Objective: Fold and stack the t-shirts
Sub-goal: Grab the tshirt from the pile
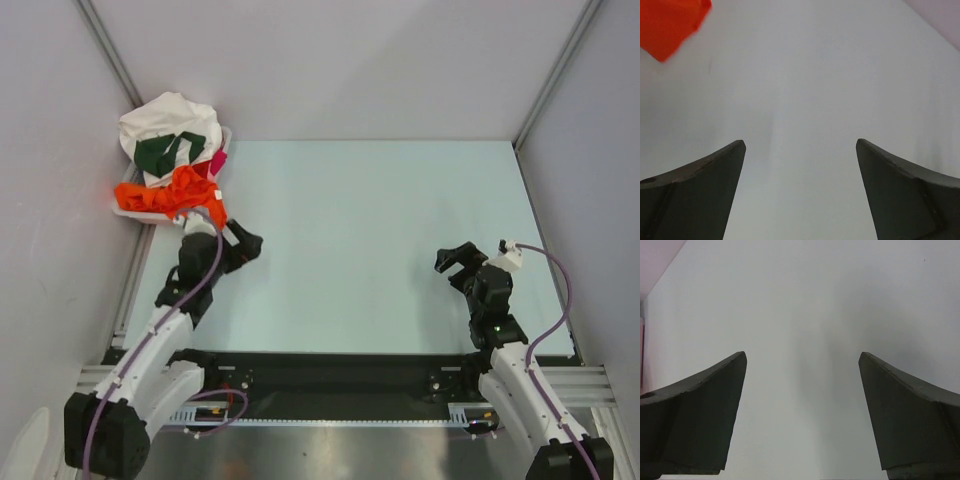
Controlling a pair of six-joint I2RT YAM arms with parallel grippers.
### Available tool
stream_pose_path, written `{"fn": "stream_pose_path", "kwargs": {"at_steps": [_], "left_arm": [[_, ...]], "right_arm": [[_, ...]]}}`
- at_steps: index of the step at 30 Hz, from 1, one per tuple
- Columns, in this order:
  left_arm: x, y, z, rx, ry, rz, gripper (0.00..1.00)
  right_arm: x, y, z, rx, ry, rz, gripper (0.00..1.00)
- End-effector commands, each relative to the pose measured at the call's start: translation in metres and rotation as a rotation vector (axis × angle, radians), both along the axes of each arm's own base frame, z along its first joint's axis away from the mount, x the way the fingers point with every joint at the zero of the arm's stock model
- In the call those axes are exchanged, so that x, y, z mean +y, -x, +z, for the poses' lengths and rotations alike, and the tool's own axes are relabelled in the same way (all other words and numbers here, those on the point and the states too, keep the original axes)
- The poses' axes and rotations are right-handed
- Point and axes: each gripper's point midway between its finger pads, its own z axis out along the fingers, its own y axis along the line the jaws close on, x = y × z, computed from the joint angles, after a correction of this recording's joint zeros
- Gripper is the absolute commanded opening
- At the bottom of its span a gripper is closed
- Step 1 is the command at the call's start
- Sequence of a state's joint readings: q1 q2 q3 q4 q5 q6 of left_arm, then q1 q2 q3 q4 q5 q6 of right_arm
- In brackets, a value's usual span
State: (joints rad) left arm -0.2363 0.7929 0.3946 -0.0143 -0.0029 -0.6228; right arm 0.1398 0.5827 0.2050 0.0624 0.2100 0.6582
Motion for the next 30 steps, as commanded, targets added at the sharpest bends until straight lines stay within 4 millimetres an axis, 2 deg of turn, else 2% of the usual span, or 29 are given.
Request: {"fn": "stream_pose_path", "kwargs": {"at_steps": [1, 2, 3, 4, 5, 6, 7, 8, 9, 10, 12, 13, 14, 16, 19, 20, 22, 23, 28, 29, 30], "left_arm": [[0.035, -0.036, 0.073, -0.013, 0.047, 0.236, 1.00], [0.053, -0.041, 0.079, 0.009, 0.043, 0.295, 1.00], [0.061, -0.043, 0.068, 0.095, 0.025, 0.321, 1.00], [0.070, -0.053, 0.095, 0.065, 0.033, 0.348, 1.00], [0.085, -0.057, 0.100, 0.085, 0.032, 0.399, 1.00], [0.092, -0.058, 0.090, 0.154, 0.015, 0.426, 1.00], [0.101, -0.065, 0.111, 0.127, 0.019, 0.456, 1.00], [0.112, -0.068, 0.116, 0.129, 0.018, 0.486, 1.00], [0.117, -0.072, 0.112, 0.156, 0.012, 0.501, 1.00], [0.122, -0.077, 0.125, 0.135, 0.014, 0.523, 1.00], [0.132, -0.083, 0.127, 0.142, 0.008, 0.557, 1.00], [0.137, -0.087, 0.138, 0.117, 0.001, 0.577, 0.99], [0.147, -0.088, 0.141, 0.110, -0.018, 0.628, 0.98], [0.155, -0.092, 0.142, 0.107, -0.012, 0.682, 0.96], [0.159, -0.102, 0.131, 0.133, 0.007, 0.723, 0.94], [0.161, -0.108, 0.120, 0.162, 0.003, 0.728, 0.92], [0.163, -0.114, 0.112, 0.186, 0.005, 0.735, 0.92], [0.167, -0.119, 0.098, 0.222, 0.001, 0.746, 0.92], [0.180, -0.140, 0.077, 0.276, 0.020, 0.784, 0.90], [0.182, -0.145, 0.065, 0.306, 0.015, 0.785, 0.88], [0.182, -0.149, 0.062, 0.312, 0.014, 0.783, 0.86]], "right_arm": [[0.007, -0.004, 0.010, -0.044, -0.003, 0.036, 1.00], [0.005, -0.004, 0.010, -0.043, -0.001, 0.027, 1.00], [0.004, -0.004, 0.009, -0.042, -0.001, 0.022, 1.00], [0.004, -0.004, 0.009, -0.042, 0.001, 0.021, 1.00], [0.003, -0.004, 0.009, -0.042, 0.001, 0.016, 1.00], [0.003, -0.004, 0.009, -0.041, 0.001, 0.018, 1.00], [0.003, -0.004, 0.009, -0.042, 0.002, 0.019, 1.00], [0.005, -0.004, 0.009, -0.043, 0.001, 0.027, 1.00], [0.006, -0.004, 0.009, -0.043, -0.003, 0.032, 1.00], [0.006, -0.004, 0.008, -0.043, -0.004, 0.034, 1.00], [0.007, -0.005, 0.009, -0.043, -0.004, 0.039, 1.00], [0.008, -0.005, 0.008, -0.038, -0.005, 0.040, 1.00], [0.008, -0.005, 0.009, -0.040, -0.004, 0.042, 1.00], [0.008, -0.004, 0.009, -0.041, -0.002, 0.044, 1.00], [0.007, -0.003, 0.010, -0.044, 0.000, 0.038, 1.00], [0.007, -0.003, 0.010, -0.046, -0.004, 0.037, 1.00], [0.006, -0.003, 0.011, -0.047, -0.002, 0.036, 1.00], [0.007, -0.003, 0.012, -0.050, -0.002, 0.041, 1.00], [0.008, -0.002, 0.011, -0.049, -0.003, 0.045, 1.00], [0.008, -0.002, 0.011, -0.048, -0.001, 0.046, 1.00], [0.008, -0.002, 0.010, -0.046, -0.003, 0.047, 1.00]]}}
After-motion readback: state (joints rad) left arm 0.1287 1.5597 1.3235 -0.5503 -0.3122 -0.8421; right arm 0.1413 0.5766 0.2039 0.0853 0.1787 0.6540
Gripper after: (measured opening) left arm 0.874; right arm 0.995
